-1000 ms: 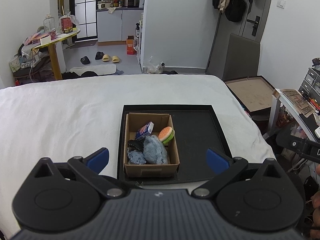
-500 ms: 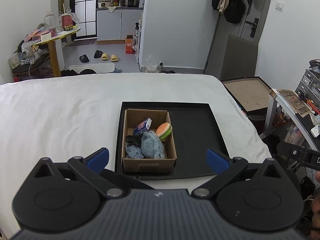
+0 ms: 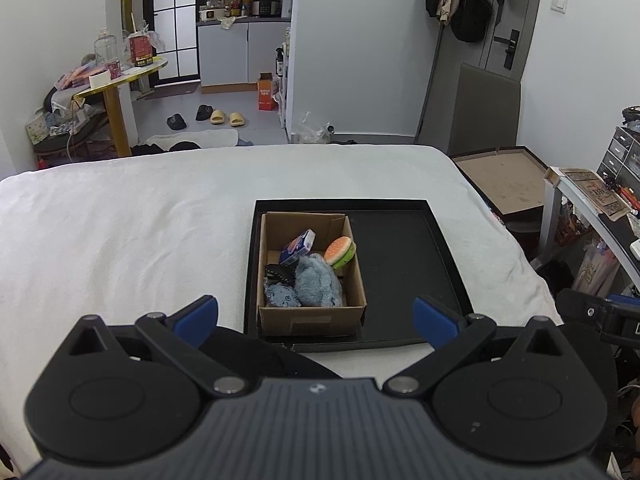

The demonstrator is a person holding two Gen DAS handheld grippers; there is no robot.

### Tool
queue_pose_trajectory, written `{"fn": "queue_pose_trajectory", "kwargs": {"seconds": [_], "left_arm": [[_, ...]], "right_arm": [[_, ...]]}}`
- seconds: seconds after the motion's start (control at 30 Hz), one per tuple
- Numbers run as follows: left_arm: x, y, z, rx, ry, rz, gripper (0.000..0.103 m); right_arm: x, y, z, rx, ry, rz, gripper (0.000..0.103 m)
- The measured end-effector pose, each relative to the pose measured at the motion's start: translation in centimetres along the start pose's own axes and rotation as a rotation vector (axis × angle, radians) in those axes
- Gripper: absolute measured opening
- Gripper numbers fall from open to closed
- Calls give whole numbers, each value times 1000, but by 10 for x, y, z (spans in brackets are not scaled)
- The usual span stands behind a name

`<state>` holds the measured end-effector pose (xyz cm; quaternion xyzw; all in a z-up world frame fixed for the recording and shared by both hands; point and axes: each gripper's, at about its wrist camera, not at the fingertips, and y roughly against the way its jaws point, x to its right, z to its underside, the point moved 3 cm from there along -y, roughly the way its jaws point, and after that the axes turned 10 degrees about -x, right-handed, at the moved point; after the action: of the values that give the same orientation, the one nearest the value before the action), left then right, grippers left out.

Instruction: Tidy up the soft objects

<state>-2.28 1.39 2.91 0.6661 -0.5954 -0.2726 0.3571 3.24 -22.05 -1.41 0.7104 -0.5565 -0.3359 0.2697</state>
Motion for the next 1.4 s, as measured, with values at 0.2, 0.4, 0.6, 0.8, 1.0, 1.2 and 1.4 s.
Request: {"fn": "queue_pose_trajectory", "kwargs": {"seconds": [0.2,0.4,0.6,0.8,1.0,1.2,1.4], "left_arm": [[-3,0,7,-8,7,-6,103],[-4,1,10,-8,2,-4,103],[-3,0,10,-6,1,4,103],[-4,1,12,-1,11,10,103],[-3,1,13,-4,8,13,103],[-3,1,13,-4,12,15,103],[-3,1,13,-4,9,16,103]], "right_arm": [[-6,1,3,-2,25,-10,103],[-11,4,5,2,43,-16,103],[-12,4,5,0,42,-19,103],[-13,4,6,0,45,-18,103],[-14,4,6,2,44,-22,103],[-14,4,6,1,45,-24,103],[-14,4,6,-2,44,-25,103]]}}
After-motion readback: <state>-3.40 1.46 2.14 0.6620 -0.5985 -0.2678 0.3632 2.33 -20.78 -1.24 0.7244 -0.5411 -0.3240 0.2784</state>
